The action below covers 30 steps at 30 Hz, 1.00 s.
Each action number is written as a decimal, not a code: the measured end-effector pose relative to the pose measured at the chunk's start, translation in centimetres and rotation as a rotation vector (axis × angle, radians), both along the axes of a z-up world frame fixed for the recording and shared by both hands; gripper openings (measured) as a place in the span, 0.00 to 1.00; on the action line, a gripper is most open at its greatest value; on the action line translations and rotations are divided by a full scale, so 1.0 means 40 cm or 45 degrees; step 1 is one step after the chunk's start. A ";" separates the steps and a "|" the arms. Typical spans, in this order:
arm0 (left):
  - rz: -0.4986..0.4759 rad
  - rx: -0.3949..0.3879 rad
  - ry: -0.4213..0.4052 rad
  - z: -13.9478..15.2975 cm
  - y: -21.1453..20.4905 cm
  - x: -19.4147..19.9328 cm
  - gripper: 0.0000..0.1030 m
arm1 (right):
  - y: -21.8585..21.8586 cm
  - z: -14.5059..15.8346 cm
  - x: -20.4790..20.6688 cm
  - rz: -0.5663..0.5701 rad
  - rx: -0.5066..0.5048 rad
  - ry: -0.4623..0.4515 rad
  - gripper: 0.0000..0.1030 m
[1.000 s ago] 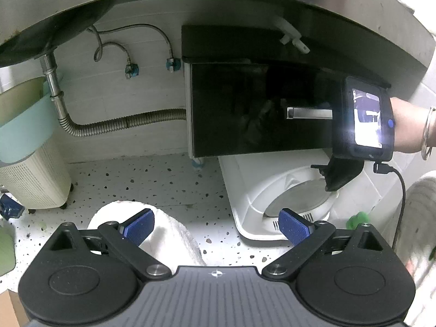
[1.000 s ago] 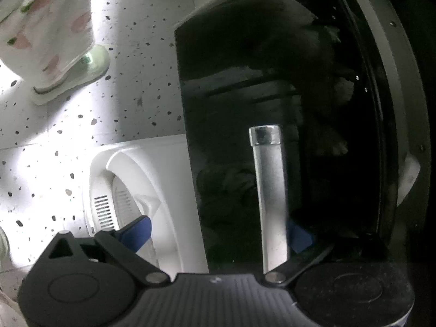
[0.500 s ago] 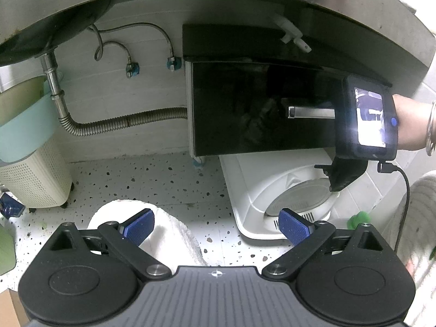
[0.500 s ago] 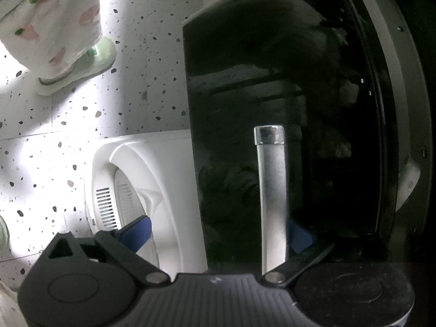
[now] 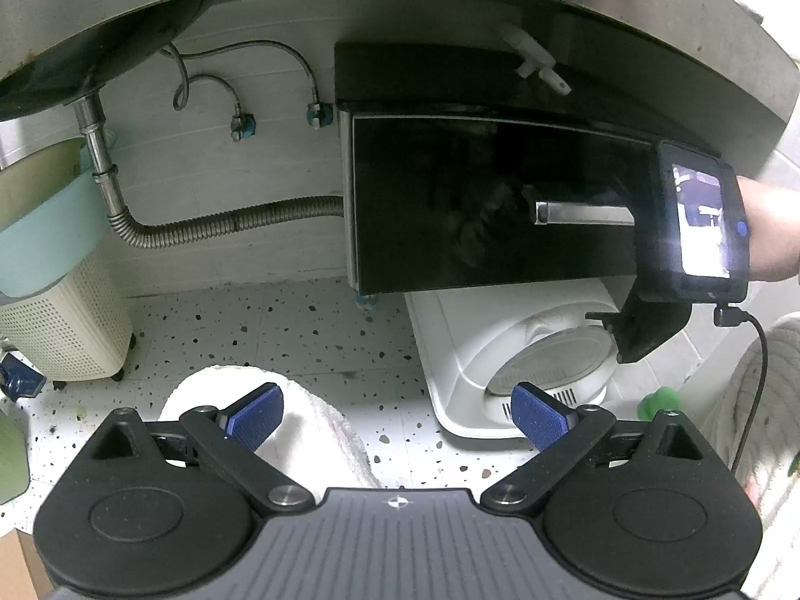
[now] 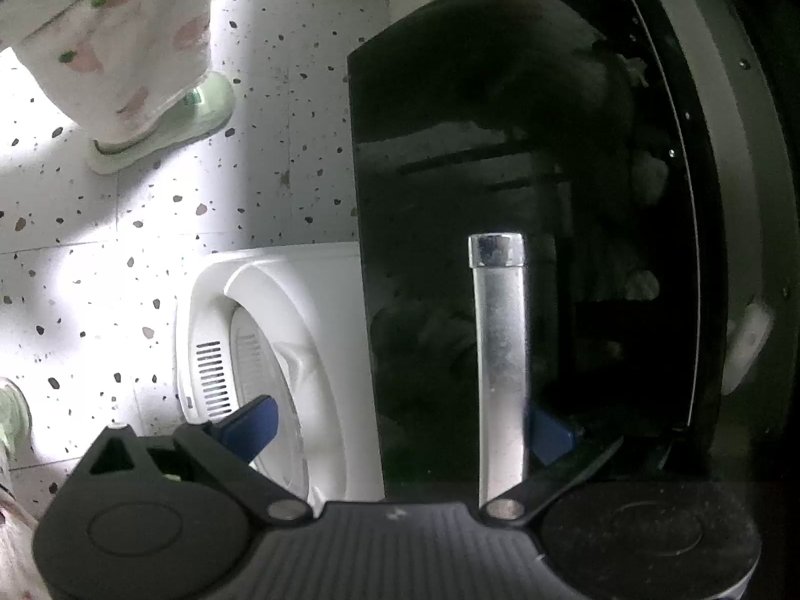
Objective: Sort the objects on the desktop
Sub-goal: 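Close the right gripper on the silver drawer handle, then pull the drawer open by its handle with the right gripper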
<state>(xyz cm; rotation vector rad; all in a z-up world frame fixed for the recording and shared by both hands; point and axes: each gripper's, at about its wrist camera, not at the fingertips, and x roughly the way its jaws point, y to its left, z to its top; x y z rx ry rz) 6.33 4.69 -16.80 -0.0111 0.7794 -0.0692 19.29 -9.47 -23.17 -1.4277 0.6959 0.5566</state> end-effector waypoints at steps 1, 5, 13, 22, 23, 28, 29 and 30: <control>0.000 0.001 0.000 0.000 0.000 0.000 0.96 | -0.001 0.004 -0.002 -0.008 0.022 0.003 1.00; 0.003 -0.001 0.004 -0.002 0.002 0.003 0.96 | -0.005 0.001 -0.016 0.008 0.015 0.000 1.00; 0.003 0.002 0.007 -0.003 0.001 0.005 0.96 | -0.018 0.009 -0.048 0.036 0.026 0.020 1.00; -0.008 0.018 -0.006 -0.002 -0.004 0.002 0.96 | -0.047 0.023 -0.130 0.050 0.189 0.011 1.00; -0.010 0.020 -0.007 -0.002 -0.004 0.002 0.96 | -0.050 0.030 -0.133 0.034 0.230 0.012 0.99; 0.003 -0.001 0.000 -0.002 0.005 0.008 0.96 | -0.071 0.077 -0.148 -0.071 0.461 0.020 0.97; 0.008 -0.011 0.002 -0.003 0.007 0.009 0.96 | -0.075 0.087 -0.153 -0.097 0.504 0.014 0.97; 0.011 -0.021 0.003 -0.003 0.010 0.010 0.96 | -0.079 0.097 -0.161 -0.125 0.546 0.004 0.97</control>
